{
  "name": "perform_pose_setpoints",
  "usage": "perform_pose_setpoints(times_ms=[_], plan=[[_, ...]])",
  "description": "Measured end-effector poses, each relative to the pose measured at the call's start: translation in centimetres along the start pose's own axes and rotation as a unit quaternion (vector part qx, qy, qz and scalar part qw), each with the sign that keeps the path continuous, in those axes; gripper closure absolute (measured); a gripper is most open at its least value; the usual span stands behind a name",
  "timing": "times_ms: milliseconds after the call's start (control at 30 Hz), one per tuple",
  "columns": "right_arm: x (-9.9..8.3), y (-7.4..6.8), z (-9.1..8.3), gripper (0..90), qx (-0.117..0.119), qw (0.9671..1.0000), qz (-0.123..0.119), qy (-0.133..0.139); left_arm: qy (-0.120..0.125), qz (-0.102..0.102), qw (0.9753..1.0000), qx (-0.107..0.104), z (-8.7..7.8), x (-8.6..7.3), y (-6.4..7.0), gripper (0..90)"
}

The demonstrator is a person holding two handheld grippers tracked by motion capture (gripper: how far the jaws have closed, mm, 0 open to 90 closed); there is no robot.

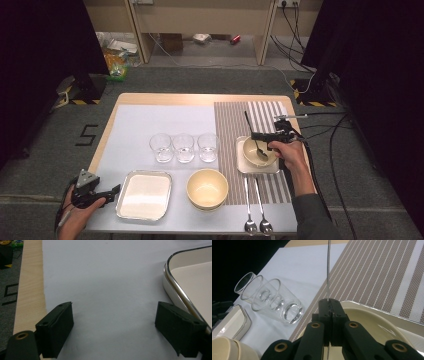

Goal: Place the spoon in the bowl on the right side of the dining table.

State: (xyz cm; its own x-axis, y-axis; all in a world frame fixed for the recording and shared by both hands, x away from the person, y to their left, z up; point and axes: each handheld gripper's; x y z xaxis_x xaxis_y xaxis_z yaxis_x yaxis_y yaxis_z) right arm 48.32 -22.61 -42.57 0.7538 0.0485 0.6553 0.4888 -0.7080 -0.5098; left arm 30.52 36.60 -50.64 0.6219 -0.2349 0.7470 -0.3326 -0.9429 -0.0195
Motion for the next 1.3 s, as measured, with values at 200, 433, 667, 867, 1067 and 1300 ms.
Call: perform_pose_setpoints(times_ms=[200, 433, 667, 867, 1067, 1300], plan=[[-0.2, 0.2, 0.7, 89.7, -0.011, 0.9998, -0.008, -0.013, 0.001, 0.000, 1.0000, 0.000, 0.0, 0.0, 0.0, 14.4], [-0.4, 0.2, 1.0, 89.7, -0.028, 0.9990, -0.024, -0.026, 0.000, 0.000, 1.0000, 0.000, 0.0, 0.0, 0.0, 14.4], [-0.8, 0.2, 1.1, 89.5, -0.045, 0.9978, -0.032, -0.036, 0.001, 0.000, 1.0000, 0.002, 0.0, 0.0, 0.0, 14.4], [-1.0, 0.0, 1.3, 89.3, -0.055, 0.9968, -0.041, -0.039, 0.001, 0.000, 1.0000, 0.002, 0.0, 0.0, 0.0, 14.4], [-1.1, -0.2, 1.4, 88.8, -0.060, 0.9959, -0.052, -0.043, 0.000, 0.000, 1.0000, 0.000, 0.0, 0.0, 0.0, 14.4], [-1.3, -0.4, 1.4, 87.8, -0.069, 0.9945, -0.061, -0.050, 0.001, 0.000, 1.0000, 0.002, 0.0, 0.0, 0.0, 14.4]])
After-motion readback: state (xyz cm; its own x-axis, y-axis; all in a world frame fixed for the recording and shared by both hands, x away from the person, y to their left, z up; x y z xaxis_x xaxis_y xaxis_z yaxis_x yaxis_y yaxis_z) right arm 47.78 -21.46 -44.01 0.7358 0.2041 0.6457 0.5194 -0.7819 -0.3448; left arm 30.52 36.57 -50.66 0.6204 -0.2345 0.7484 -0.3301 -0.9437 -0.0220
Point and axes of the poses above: each handheld gripper's, and its own axes: z roughly forward along the jaws, x roughly out of its top, y roughly to its right, and after that the axes turned 4 degrees about z, right-handed
